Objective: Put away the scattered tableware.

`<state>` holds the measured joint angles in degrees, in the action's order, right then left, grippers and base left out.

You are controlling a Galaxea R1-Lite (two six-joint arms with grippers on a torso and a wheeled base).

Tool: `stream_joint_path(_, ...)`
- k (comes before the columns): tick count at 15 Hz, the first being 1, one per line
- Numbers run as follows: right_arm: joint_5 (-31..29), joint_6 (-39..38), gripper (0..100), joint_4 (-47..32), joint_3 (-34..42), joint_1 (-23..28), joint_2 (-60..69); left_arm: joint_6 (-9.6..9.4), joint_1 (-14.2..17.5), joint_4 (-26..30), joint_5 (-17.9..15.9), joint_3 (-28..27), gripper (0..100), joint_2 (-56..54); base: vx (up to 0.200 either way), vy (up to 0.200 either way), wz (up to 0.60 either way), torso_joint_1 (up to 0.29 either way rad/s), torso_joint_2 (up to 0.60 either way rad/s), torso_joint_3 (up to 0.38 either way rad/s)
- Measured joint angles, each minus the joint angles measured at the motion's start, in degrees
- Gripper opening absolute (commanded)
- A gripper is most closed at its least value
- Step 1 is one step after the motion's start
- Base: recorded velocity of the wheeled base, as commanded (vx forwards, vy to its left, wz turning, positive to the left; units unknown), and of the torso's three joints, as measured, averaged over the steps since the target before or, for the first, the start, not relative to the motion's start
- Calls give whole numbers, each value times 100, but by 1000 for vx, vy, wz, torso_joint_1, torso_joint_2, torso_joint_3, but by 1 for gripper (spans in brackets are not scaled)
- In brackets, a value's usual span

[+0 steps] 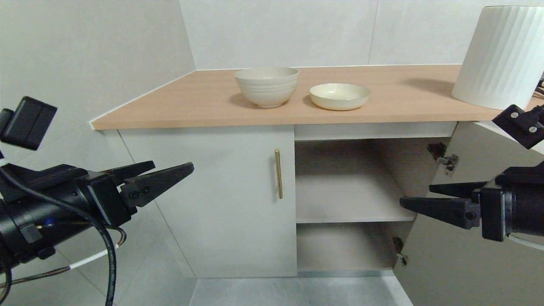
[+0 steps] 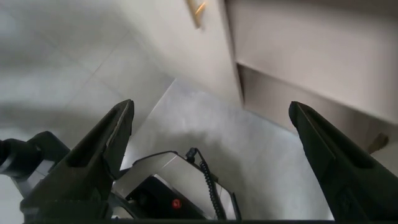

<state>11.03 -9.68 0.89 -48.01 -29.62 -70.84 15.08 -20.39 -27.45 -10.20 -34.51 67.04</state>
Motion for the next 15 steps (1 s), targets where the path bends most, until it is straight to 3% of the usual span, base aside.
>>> stream_joint_path(5,2,11,100,-2,16,5,22,0,2,-5,0,1,100,18,200,0,0,3,2,0)
stream_joint_path(15,43,99,100,-11,94,-11,116,27,2,1,0,-5,100,2,0,0,0,4,-18,-15)
